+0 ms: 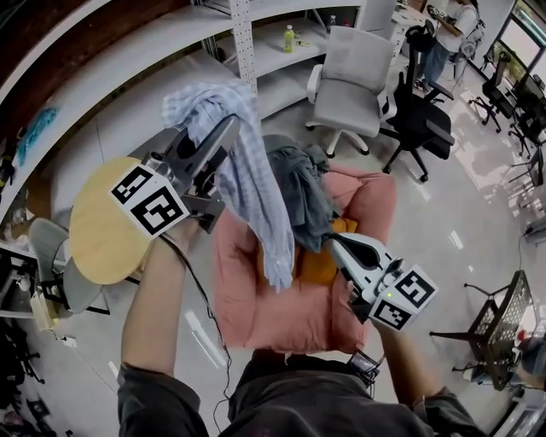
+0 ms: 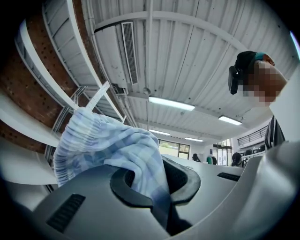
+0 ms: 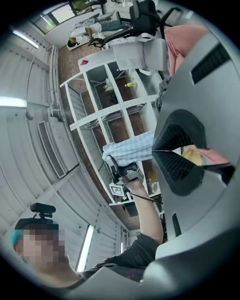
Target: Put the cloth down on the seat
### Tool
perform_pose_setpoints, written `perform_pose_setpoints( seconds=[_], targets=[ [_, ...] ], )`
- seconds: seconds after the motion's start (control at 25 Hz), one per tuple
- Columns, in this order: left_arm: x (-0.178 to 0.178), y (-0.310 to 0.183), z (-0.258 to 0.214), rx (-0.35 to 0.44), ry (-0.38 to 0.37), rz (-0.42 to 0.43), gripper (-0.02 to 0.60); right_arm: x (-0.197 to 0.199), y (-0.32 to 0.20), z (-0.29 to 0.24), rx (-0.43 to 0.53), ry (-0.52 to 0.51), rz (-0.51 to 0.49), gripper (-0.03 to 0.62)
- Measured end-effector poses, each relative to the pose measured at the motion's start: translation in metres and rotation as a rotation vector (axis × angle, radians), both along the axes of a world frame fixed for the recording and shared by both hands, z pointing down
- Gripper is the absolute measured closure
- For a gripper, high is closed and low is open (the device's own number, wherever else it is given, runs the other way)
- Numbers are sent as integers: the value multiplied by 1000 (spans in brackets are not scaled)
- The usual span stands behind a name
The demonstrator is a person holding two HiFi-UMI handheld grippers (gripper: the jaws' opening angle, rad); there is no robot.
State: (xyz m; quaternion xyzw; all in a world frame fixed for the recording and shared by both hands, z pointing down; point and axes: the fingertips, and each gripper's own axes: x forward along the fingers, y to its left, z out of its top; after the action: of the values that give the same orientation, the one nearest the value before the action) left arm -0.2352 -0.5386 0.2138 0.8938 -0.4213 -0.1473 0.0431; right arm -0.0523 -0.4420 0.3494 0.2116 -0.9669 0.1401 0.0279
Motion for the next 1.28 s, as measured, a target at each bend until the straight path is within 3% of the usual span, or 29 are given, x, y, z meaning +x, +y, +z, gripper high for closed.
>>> perform_pose_setpoints(
  seconds=[0.4,0.84,1.08,1.28],
  targets=[
    [-88,-108,72,-85,0,30,545,-73,-73,28,-62,55,95,579],
    [-155,-180,147,-152,-62,23,545,-166,-119,48,-32,80,65,579],
    [-161,-208,179,-170,-156,3,545,-197,-138,59,-29,98,35,579],
    [-154,-215,191,-134,-276,-34,545,-224,-153,63,-20,99,7,579]
  ],
)
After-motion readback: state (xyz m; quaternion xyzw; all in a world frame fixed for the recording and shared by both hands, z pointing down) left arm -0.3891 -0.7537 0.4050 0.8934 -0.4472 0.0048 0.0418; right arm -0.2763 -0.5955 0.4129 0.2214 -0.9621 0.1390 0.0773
